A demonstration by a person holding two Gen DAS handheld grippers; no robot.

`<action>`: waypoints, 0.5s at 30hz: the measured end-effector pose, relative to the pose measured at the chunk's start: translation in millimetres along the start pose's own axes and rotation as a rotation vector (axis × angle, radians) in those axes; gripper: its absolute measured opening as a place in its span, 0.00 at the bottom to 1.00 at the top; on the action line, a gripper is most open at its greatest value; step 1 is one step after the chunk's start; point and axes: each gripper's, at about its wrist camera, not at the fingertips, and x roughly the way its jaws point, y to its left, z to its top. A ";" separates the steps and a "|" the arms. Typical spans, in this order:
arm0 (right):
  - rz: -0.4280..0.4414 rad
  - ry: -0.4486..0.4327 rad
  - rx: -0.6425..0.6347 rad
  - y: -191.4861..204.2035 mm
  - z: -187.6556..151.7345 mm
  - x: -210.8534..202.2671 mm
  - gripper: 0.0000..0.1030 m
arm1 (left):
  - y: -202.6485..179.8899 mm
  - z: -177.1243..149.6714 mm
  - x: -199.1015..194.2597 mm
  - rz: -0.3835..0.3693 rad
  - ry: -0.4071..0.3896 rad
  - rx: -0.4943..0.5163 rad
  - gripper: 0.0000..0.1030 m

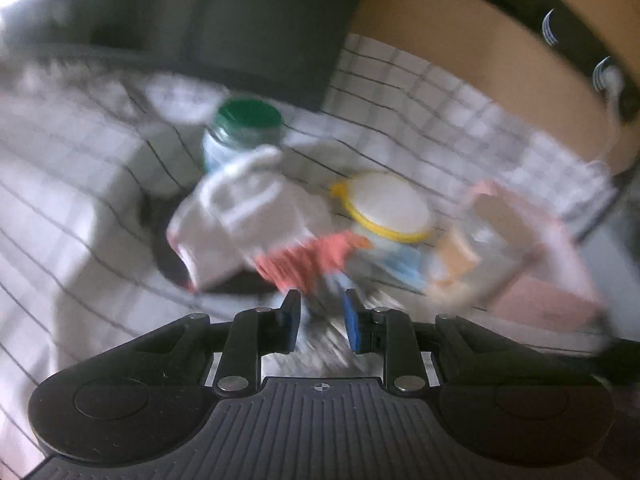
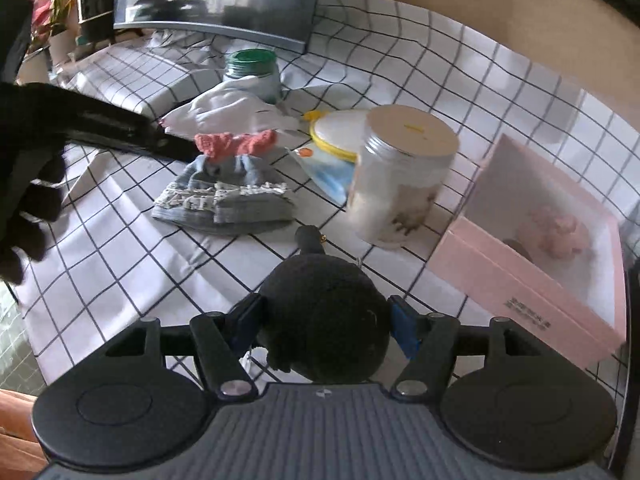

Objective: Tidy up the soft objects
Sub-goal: 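Grasp the orange-and-denim doll dress with the left tool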

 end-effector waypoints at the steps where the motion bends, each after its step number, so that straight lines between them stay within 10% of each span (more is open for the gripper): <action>1: 0.000 -0.006 0.001 -1.1 -2.0 -0.4 0.65 | -4.9 0.9 4.3 0.062 -0.015 0.013 0.25; 7: -0.002 -0.036 -0.005 -2.5 -5.3 0.0 0.66 | 5.9 6.6 28.8 0.101 0.041 -0.118 0.25; 15: 0.012 -0.030 0.028 -8.9 -12.9 -0.5 0.68 | -40.9 7.8 32.1 -0.021 -0.021 0.133 0.25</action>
